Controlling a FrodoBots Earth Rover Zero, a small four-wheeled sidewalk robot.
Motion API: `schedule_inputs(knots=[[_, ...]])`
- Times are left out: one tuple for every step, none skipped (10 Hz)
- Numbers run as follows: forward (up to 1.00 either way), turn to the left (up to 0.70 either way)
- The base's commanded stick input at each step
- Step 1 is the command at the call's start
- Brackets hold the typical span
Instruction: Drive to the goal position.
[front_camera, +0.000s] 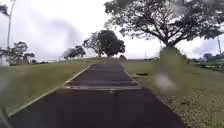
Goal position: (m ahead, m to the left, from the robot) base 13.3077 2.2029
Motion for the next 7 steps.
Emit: schedule_inputs(knots=[[0.85,0.00],[0.85,0.00],[0.85,0.00],[0.85,0.00],[0.85,0.00],[0.85,0.00],[0.85,0.00]])
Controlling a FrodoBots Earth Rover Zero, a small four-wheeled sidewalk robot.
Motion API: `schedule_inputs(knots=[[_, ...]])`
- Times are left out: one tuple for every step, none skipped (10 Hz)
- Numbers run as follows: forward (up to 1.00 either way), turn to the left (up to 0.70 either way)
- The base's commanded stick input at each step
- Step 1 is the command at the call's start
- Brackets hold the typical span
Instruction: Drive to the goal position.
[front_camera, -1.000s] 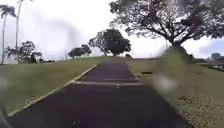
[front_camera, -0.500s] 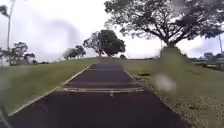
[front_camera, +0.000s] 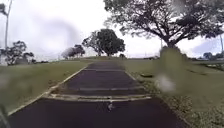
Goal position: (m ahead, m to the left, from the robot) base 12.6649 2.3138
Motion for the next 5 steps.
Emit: schedule_inputs(knots=[[0.85,0.00],[0.85,0.00],[0.85,0.00],[0.78,0.00],[0.00,0.00]])
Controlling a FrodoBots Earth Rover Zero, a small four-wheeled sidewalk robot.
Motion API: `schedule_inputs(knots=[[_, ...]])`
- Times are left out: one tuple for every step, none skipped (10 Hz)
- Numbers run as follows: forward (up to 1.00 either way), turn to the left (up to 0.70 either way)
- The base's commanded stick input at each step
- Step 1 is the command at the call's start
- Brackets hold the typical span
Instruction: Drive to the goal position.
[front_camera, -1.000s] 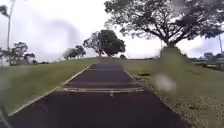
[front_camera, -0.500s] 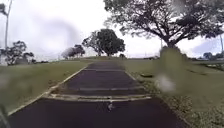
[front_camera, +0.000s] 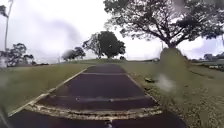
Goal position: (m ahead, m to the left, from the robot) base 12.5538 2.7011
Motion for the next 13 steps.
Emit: schedule_inputs(knots=[[0.00,0.00],[0.00,0.00],[0.00,0.00],[0.00,0.00],[0.00,0.00],[0.00,0.00],[0.00,0.00],[0.00,0.00],[0.48,0.00],[0.85,0.00],[0.85,0.00],[0.85,0.00],[0.85,0.00]])
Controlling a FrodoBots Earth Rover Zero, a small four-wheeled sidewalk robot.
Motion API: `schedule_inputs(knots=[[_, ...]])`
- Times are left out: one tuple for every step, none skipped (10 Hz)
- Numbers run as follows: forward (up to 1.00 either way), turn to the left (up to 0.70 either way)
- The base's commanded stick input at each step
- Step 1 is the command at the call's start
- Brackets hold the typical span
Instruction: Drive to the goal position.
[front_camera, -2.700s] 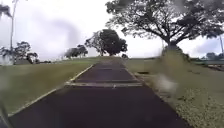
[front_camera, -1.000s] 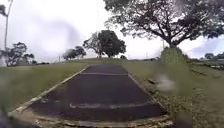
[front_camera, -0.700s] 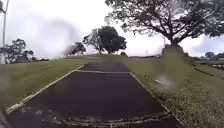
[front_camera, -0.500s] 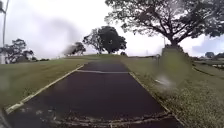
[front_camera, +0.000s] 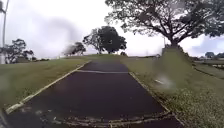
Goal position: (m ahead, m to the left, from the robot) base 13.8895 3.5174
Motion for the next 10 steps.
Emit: schedule_inputs(knots=[[0.85,0.00],[0.85,0.00],[0.85,0.00],[0.85,0.00],[0.85,0.00],[0.85,0.00],[0.85,0.00],[0.85,0.00],[0.85,0.00],[0.85,0.00]])
